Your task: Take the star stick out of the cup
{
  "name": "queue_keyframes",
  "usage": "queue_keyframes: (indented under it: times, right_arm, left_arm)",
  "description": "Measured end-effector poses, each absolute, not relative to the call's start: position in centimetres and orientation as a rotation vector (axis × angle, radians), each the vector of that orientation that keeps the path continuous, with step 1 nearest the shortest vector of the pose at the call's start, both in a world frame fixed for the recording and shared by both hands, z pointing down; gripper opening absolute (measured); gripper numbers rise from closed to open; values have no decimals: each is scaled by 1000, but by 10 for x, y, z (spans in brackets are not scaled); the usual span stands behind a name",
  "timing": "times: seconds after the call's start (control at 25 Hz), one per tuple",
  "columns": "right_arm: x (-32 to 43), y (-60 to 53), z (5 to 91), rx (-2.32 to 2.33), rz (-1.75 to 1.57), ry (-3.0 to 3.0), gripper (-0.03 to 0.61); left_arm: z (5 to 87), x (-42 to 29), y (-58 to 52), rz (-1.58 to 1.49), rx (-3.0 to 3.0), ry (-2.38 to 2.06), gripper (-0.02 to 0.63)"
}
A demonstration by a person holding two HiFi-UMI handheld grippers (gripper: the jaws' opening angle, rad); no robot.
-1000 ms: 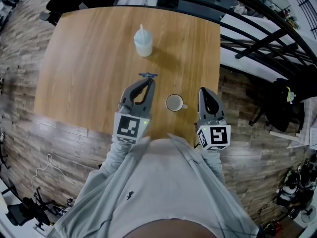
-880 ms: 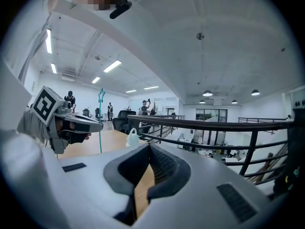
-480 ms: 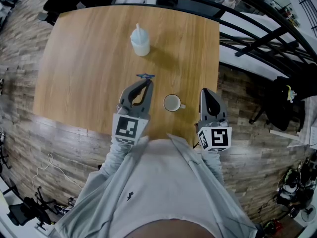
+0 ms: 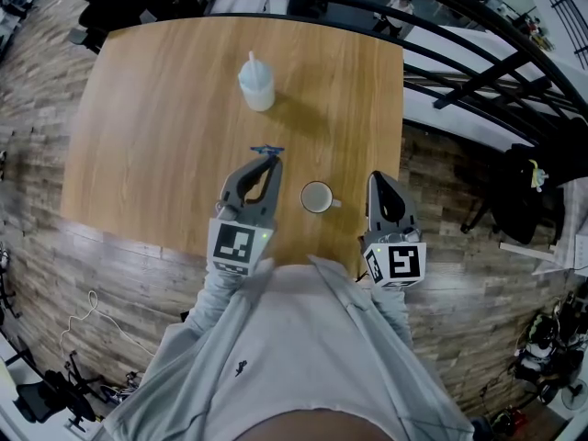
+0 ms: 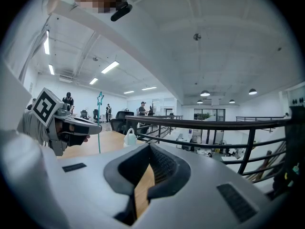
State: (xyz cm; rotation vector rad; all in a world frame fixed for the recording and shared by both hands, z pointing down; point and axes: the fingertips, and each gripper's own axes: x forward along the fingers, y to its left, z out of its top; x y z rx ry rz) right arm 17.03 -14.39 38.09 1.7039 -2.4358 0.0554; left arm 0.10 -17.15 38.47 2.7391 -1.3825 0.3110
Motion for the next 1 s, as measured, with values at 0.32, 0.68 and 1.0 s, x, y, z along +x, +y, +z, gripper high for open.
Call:
queue_keyframes:
  times: [0.32,0.68,1.0]
  right_arm:
    - [165,-143,384,1699,77,-2432,15]
    - [168,-143,387,1714,90,-2414,15]
    - [166,-144,386,1704,90,-2417,15]
  left_arm:
    - [385,-1,-172,304,2745,-1366,25]
    - [387,0,-174,301,2747,-1356,25]
    - [386,3,-173,290,2751,-1333,25]
